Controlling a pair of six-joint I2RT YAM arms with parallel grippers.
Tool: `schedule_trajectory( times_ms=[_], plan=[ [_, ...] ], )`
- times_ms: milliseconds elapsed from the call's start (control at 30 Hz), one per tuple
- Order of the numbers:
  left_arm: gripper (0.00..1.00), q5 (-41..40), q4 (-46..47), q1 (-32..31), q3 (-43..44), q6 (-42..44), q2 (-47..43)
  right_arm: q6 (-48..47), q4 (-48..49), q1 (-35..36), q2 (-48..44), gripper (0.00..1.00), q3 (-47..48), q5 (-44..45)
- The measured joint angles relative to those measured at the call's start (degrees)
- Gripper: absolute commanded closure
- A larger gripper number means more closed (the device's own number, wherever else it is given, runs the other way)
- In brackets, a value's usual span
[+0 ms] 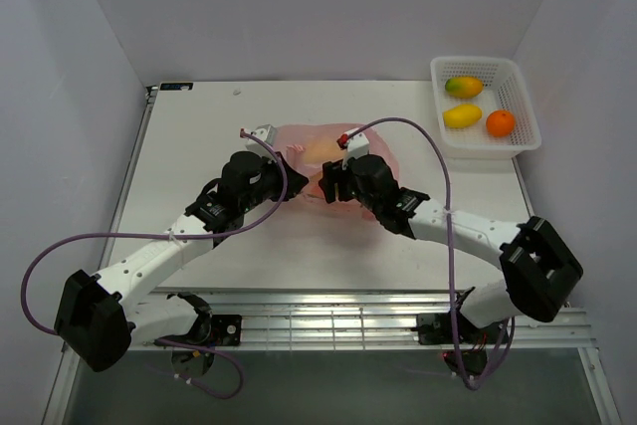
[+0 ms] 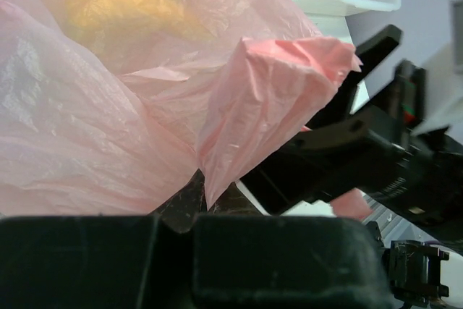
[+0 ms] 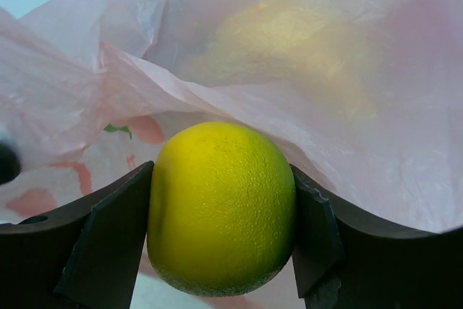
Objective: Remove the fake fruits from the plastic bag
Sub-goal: Take out the fake fruit from the plastic bag, then place the fake fruit in the bin.
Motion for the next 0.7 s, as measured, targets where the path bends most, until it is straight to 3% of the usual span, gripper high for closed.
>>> schedule_trajectory(
  times_ms=[333, 500, 700],
  plan=[
    [1.00, -0.5, 0.0, 0.0, -0.6, -0.1, -0.9, -2.7, -11.9, -2.4, -17.9, 0.92, -1.1, -4.2],
    [1.00, -0.4, 0.0, 0.0, -0.7, 0.4, -0.9, -3.1, -13.5, -13.1, -21.6, 0.91, 4.6, -13.5],
    [1.00, -0.4, 0.0, 0.0, -0.7, 1.4, -1.0, -6.6, -12.9, -30.7, -17.9, 0.91, 12.6, -13.9]
  ],
)
